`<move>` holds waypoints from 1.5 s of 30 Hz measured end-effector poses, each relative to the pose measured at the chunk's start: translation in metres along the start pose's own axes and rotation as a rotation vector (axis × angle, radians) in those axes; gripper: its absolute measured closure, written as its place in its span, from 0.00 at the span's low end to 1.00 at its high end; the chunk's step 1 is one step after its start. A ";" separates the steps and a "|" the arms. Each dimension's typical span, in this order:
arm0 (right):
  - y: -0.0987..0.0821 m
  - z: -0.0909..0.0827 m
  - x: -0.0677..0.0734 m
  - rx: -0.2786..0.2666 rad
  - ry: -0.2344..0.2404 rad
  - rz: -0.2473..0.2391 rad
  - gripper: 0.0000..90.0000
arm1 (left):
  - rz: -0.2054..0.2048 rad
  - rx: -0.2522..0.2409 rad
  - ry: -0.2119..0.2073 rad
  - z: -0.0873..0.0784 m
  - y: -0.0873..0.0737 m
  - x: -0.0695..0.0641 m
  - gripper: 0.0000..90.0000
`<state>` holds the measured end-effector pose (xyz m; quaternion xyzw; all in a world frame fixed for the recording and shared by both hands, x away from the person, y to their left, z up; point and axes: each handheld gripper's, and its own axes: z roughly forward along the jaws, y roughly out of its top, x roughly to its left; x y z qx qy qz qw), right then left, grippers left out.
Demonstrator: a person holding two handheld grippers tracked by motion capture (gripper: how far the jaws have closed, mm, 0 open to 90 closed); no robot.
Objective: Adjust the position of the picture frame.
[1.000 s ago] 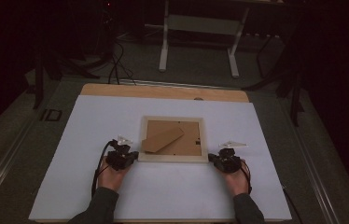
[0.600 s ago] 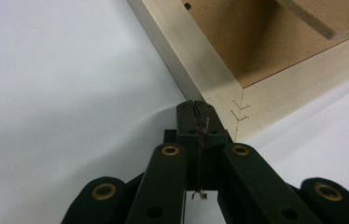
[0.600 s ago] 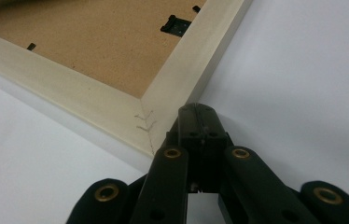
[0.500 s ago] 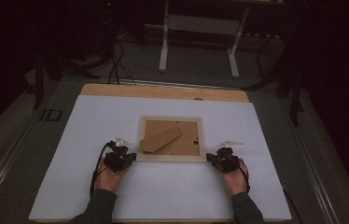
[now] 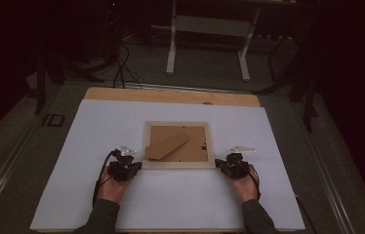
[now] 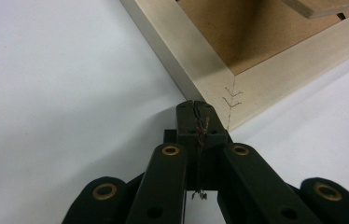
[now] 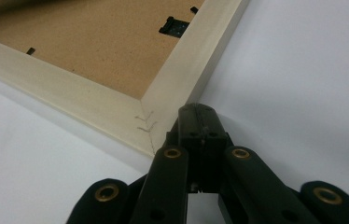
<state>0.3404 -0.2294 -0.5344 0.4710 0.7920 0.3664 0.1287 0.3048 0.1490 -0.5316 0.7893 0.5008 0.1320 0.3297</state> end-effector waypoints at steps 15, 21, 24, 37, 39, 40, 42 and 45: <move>0.002 0.002 0.006 0.001 -0.006 -0.013 1.00 | -0.014 -0.001 0.005 -0.003 -0.002 0.004 1.00; 0.001 0.003 0.007 -0.003 -0.001 -0.014 1.00 | -0.018 -0.001 0.005 -0.003 -0.003 0.006 1.00; 0.001 0.003 0.006 -0.002 0.003 -0.011 1.00 | -0.020 -0.001 0.004 -0.003 -0.003 0.006 1.00; 0.002 -0.003 0.004 -0.027 -0.017 -0.038 0.98 | -0.025 -0.030 0.015 -0.008 -0.001 0.007 0.97; 0.002 -0.007 0.004 -0.036 -0.014 -0.036 0.97 | -0.033 -0.041 0.014 -0.010 -0.001 0.007 0.96; 0.003 -0.008 0.004 -0.038 -0.014 -0.038 0.96 | -0.038 -0.049 0.013 -0.012 0.000 0.008 0.96; 0.003 -0.012 0.005 -0.048 -0.012 -0.039 0.95 | -0.044 -0.052 0.012 -0.013 0.000 0.009 0.95; 0.005 -0.017 0.008 -0.060 -0.008 -0.049 0.93 | -0.049 -0.064 0.011 -0.016 0.001 0.009 0.94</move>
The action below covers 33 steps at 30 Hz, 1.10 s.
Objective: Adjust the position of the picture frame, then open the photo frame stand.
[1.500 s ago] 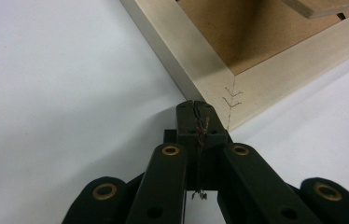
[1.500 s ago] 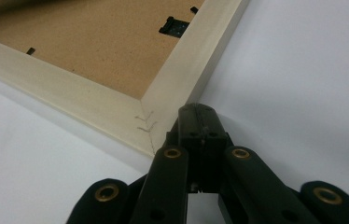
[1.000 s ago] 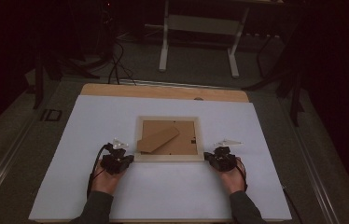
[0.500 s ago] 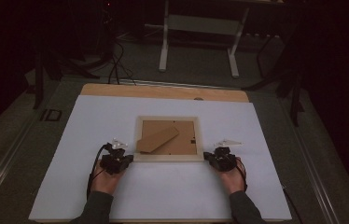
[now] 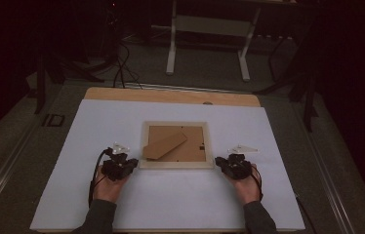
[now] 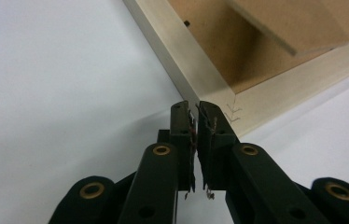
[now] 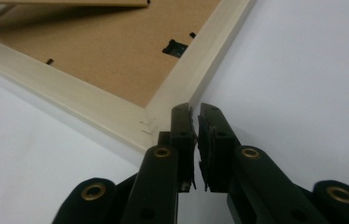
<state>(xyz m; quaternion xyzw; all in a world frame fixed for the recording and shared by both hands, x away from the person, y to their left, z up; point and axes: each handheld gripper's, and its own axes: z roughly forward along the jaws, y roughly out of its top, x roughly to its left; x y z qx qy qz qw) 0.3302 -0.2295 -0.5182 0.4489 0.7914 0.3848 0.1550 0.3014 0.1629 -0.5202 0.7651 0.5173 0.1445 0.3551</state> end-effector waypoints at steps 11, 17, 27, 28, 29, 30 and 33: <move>0.004 -0.014 0.001 -0.018 0.019 -0.017 0.86 | -0.033 -0.058 0.013 -0.014 0.004 0.007 0.86; 0.006 -0.018 0.000 -0.025 0.022 -0.019 0.85 | -0.048 -0.091 0.014 -0.022 0.006 0.011 0.83; 0.006 -0.023 -0.004 -0.028 0.030 -0.010 0.82 | -0.049 -0.095 0.007 -0.024 0.007 0.012 0.72; 0.006 -0.023 -0.004 -0.028 0.032 -0.010 0.82 | -0.049 -0.097 0.005 -0.025 0.007 0.012 0.70; 0.006 -0.023 -0.005 -0.026 0.032 -0.009 0.82 | -0.049 -0.104 -0.001 -0.026 0.008 0.012 0.69; 0.006 -0.023 -0.004 -0.023 0.034 -0.006 0.81 | -0.052 -0.108 -0.005 -0.027 0.008 0.012 0.67; 0.006 -0.023 -0.004 -0.017 0.041 -0.009 0.80 | -0.056 -0.128 -0.023 -0.032 0.010 0.012 0.64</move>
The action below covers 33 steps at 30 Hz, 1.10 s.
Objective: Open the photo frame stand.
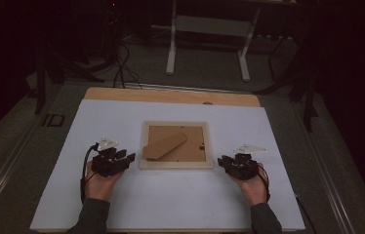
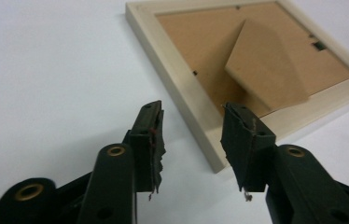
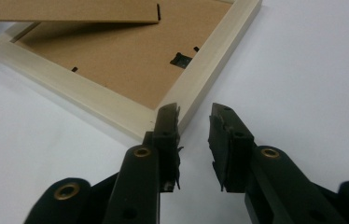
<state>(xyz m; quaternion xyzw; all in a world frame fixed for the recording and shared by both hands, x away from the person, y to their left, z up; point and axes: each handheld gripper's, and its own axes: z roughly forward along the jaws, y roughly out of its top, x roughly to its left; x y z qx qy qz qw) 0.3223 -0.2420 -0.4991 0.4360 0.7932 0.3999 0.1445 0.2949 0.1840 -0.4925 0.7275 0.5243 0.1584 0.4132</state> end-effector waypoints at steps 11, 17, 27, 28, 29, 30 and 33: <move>-0.001 -0.005 -0.003 0.007 0.024 0.010 0.74 | 0.025 -0.026 -0.039 -0.006 0.018 -0.010 0.56; -0.001 -0.006 -0.002 0.010 0.032 0.007 0.73 | 0.041 0.001 -0.069 -0.001 0.033 -0.015 0.52; -0.001 -0.006 -0.003 0.010 0.035 0.010 0.71 | 0.083 0.027 -0.131 0.010 0.061 -0.022 0.58; -0.001 -0.007 -0.003 0.010 0.035 0.010 0.71 | 0.082 0.032 -0.139 0.013 0.063 -0.022 0.58; -0.001 -0.007 -0.003 0.010 0.035 0.010 0.71 | 0.080 0.037 -0.145 0.014 0.065 -0.022 0.59; -0.001 -0.007 -0.003 0.010 0.033 0.009 0.70 | 0.081 0.047 -0.151 0.017 0.067 -0.023 0.59; -0.001 -0.007 -0.003 0.013 0.025 0.005 0.70 | 0.084 0.058 -0.161 0.023 0.071 -0.024 0.59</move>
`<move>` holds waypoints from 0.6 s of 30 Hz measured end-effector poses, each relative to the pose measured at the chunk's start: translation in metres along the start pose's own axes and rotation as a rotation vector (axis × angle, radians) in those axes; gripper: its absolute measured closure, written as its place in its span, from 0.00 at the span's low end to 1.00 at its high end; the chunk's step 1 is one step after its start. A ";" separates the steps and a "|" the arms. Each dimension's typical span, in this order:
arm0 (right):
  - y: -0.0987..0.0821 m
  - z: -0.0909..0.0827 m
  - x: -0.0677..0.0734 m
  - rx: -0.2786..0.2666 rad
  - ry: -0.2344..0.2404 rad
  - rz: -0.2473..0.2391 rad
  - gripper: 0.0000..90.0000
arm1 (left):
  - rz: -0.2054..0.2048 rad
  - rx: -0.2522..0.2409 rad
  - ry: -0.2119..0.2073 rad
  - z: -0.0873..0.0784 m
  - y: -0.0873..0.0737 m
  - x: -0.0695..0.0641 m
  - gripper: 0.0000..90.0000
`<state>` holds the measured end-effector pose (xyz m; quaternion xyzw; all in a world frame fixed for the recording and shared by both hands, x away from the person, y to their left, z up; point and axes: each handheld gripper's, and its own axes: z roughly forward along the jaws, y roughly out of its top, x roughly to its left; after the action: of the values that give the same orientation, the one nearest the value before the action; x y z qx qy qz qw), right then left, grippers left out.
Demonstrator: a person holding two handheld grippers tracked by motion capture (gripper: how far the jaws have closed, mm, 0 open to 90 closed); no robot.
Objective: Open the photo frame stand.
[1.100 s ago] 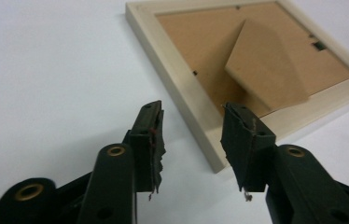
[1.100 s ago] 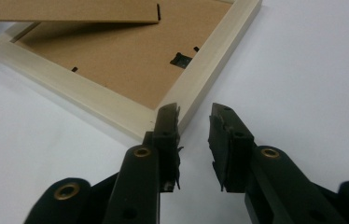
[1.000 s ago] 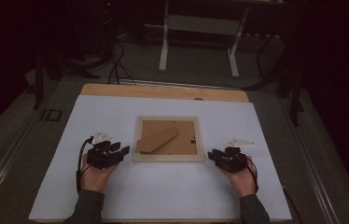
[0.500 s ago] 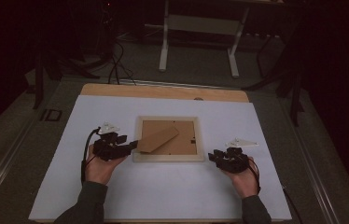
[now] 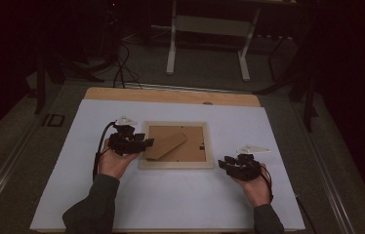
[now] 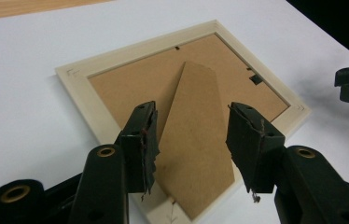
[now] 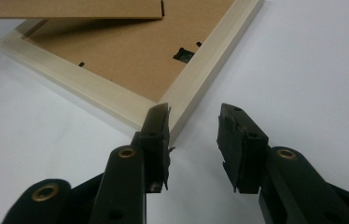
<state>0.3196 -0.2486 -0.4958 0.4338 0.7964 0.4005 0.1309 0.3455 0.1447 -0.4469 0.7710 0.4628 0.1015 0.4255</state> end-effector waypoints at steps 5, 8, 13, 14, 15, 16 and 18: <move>0.000 0.000 -0.001 -0.004 -0.003 0.002 0.69 | -0.006 0.035 0.000 0.012 0.008 0.002 0.54; 0.000 0.000 -0.001 -0.003 -0.003 0.004 0.68 | -0.005 0.069 -0.019 0.019 0.012 0.003 0.52; -0.001 0.000 -0.002 -0.002 -0.003 0.009 0.68 | -0.009 0.127 -0.074 0.034 0.014 0.008 0.46; -0.001 0.000 -0.002 -0.001 -0.003 0.009 0.68 | -0.008 0.134 -0.086 0.036 0.014 0.009 0.45; -0.001 0.001 -0.002 -0.002 -0.002 0.009 0.68 | -0.003 0.149 -0.097 0.039 0.015 0.010 0.44; -0.001 0.001 -0.002 -0.003 -0.003 0.010 0.68 | -0.001 0.154 -0.099 0.041 0.015 0.010 0.43; -0.001 0.001 -0.002 -0.002 -0.003 0.009 0.67 | 0.004 0.161 -0.105 0.045 0.016 0.011 0.41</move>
<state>0.3208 -0.2503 -0.4972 0.4380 0.7938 0.4014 0.1305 0.3860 0.1249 -0.4653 0.8079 0.4451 0.0244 0.3856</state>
